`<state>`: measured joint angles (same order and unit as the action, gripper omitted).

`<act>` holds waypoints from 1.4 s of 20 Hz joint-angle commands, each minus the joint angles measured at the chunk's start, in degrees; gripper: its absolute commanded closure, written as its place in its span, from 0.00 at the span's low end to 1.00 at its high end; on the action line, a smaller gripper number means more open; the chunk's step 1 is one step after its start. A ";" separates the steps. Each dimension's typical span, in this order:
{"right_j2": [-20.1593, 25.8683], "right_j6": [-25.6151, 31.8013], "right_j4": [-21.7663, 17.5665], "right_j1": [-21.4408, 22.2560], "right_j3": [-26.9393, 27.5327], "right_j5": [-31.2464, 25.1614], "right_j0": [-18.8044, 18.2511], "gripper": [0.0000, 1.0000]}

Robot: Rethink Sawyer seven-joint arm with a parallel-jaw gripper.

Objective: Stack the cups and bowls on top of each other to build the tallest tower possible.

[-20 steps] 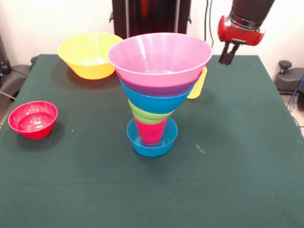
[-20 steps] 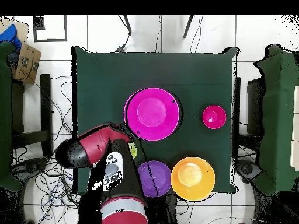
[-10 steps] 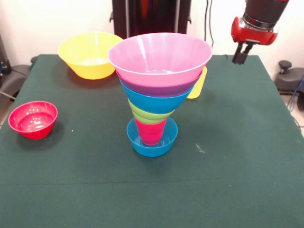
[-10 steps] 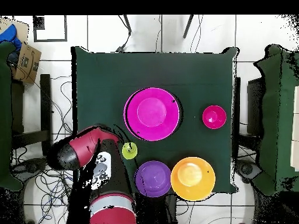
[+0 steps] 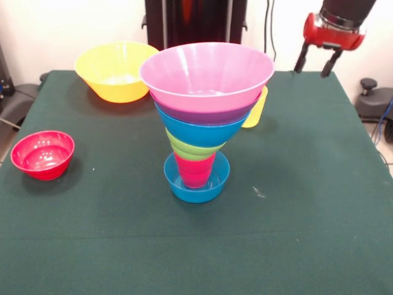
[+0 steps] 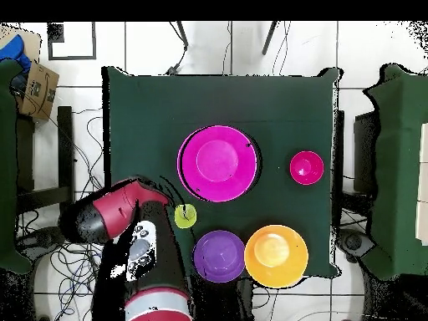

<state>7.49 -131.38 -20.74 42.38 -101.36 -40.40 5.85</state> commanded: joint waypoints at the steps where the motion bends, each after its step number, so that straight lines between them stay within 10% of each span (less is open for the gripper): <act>1: 3.23 6.95 1.42 8.77 -4.79 -8.51 -2.71 0.00; 11: 4.16 11.65 -4.21 15.00 -19.30 1.43 -9.79 0.00; 28: 3.10 7.07 -23.19 6.14 -18.46 10.31 -16.06 0.00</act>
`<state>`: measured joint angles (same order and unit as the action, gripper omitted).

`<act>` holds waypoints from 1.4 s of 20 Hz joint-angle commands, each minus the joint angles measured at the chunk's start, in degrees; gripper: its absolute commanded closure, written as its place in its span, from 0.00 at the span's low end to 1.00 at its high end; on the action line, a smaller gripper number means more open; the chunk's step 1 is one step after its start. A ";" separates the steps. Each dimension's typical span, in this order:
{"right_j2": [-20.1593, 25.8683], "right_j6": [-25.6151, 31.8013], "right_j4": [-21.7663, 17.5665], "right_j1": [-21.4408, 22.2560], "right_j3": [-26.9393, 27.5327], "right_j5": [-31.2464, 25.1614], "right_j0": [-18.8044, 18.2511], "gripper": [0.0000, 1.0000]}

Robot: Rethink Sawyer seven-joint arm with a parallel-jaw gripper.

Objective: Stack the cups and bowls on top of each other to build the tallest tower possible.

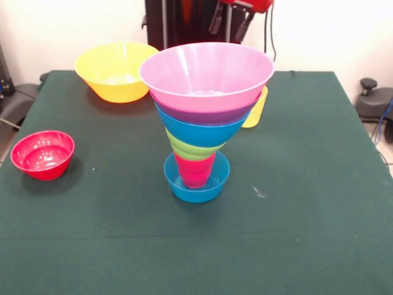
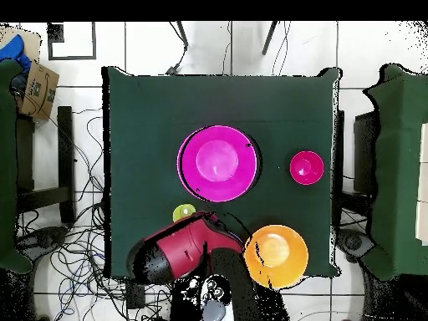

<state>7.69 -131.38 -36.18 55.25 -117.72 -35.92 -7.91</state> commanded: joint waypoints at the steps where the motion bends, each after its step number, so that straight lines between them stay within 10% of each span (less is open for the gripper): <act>1: 2.83 6.80 -8.63 -7.87 -1.36 6.20 -2.62 0.00; 14: 5.70 15.08 -10.90 -3.99 0.89 0.13 -10.74 0.00; 28: 7.18 10.29 -19.33 -12.92 4.78 5.94 -16.11 0.00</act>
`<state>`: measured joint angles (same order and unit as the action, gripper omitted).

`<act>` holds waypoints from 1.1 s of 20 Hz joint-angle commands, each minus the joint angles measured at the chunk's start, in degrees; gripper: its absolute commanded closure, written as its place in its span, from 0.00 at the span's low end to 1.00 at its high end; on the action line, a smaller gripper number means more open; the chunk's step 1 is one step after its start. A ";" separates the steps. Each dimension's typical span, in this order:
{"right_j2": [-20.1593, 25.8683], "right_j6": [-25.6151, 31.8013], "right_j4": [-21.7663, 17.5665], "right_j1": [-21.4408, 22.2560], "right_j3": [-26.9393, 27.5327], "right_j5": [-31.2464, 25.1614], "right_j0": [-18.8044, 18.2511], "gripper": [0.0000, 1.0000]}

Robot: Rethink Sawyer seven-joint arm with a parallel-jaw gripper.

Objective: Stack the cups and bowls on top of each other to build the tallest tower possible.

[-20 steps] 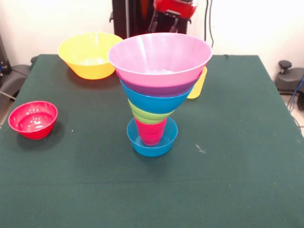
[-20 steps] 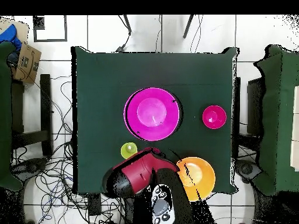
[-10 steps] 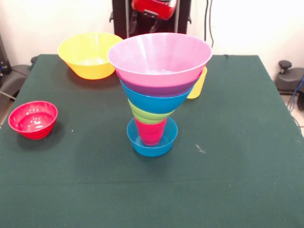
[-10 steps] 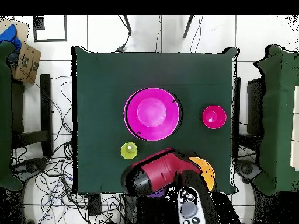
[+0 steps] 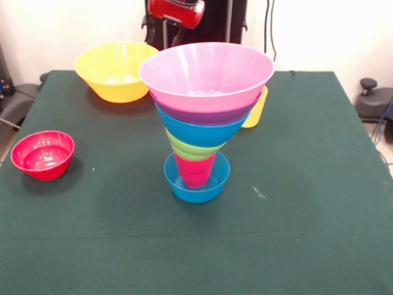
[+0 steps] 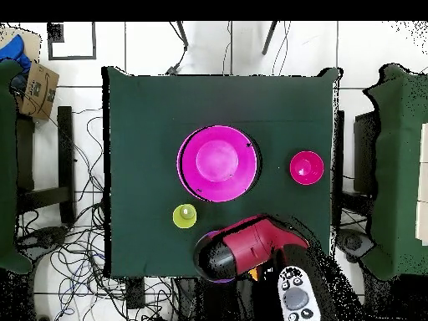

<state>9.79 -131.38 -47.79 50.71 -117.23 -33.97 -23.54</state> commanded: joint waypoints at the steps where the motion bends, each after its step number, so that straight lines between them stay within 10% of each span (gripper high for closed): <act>1: 4.68 8.94 -8.71 -9.27 4.55 4.91 -0.20 0.00; 22: -0.04 -1.44 -21.05 -13.85 8.76 12.24 4.20 0.00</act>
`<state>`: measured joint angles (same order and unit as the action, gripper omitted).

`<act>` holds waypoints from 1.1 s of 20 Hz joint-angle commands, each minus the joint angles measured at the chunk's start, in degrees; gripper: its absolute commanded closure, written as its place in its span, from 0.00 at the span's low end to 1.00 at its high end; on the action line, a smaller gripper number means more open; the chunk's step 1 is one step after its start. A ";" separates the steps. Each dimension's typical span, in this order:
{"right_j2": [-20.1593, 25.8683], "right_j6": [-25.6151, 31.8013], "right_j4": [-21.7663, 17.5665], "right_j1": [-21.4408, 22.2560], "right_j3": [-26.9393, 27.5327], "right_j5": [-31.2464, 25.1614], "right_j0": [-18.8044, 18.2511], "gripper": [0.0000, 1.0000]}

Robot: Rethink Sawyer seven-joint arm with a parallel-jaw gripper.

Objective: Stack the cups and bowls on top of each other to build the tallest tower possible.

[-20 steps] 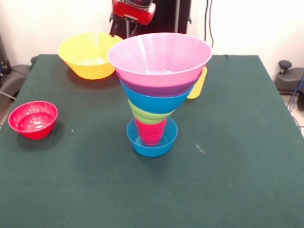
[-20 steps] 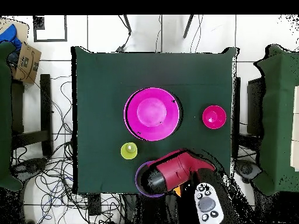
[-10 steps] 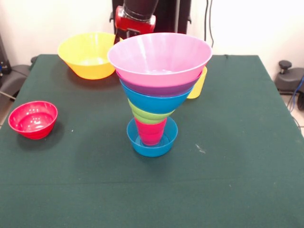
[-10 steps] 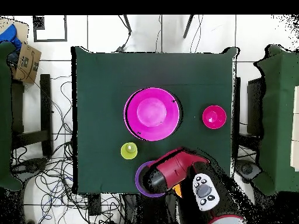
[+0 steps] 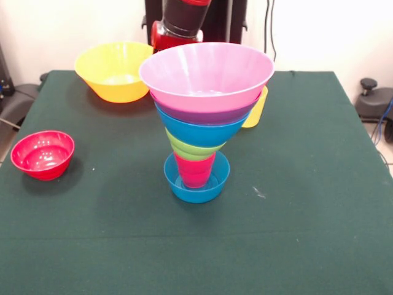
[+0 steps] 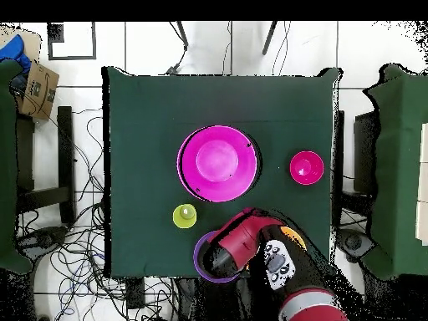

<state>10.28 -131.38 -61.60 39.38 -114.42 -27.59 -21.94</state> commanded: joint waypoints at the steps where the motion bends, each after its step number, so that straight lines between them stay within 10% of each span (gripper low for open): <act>1: -0.74 -1.53 -7.47 -2.52 6.05 5.89 2.83 0.00; 22: -8.37 -7.15 -12.76 -7.04 10.66 10.88 8.14 0.00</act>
<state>2.14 -131.38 -69.11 35.39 -110.01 -24.50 -15.89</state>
